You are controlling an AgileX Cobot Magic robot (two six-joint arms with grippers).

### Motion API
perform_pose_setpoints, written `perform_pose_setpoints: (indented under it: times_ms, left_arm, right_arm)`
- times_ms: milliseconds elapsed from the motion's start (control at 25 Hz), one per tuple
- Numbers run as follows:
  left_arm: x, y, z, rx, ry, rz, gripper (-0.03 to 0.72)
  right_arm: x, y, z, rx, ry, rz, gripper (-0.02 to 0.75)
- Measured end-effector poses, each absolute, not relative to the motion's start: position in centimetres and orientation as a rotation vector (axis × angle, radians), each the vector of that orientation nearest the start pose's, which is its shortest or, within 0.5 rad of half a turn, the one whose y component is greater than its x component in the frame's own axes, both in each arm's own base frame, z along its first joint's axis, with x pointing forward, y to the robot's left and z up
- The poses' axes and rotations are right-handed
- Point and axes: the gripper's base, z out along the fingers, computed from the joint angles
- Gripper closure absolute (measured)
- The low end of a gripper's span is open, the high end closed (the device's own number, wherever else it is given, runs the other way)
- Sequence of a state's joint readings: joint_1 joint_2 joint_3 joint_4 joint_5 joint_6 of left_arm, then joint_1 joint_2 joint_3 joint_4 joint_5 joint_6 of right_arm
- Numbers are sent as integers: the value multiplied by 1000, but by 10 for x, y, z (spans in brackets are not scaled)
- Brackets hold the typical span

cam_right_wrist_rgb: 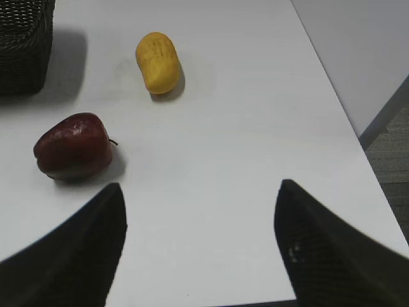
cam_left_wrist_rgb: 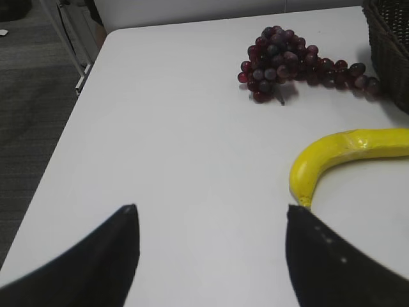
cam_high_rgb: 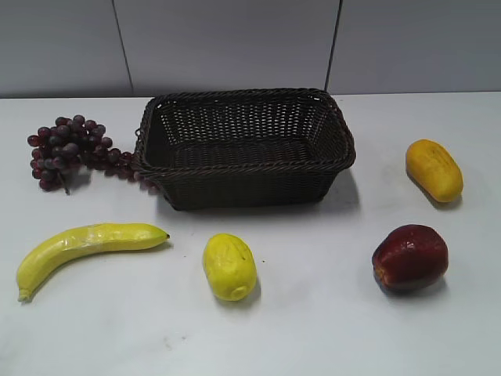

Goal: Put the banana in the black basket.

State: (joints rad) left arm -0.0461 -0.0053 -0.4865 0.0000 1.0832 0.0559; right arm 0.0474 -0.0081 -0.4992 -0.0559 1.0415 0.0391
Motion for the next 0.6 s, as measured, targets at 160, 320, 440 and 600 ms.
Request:
perform_pose_setpoints:
  times_ms: [160, 320, 440, 600]
  left_arm:
    - [-5, 0, 272, 106, 2072, 6, 165]
    - [-5, 0, 272, 106, 2072, 6, 181]
    - [-5, 0, 272, 106, 2072, 6, 185]
    - [-5, 0, 272, 106, 2072, 6, 184]
  right_arm:
    - [-5, -5, 279, -6, 2016, -12, 187]
    - [-5, -5, 279, -6, 2016, -12, 187]
    - [-5, -5, 279, -6, 2016, -12, 187]
    - [-5, -5, 279, -6, 2016, -12, 187]
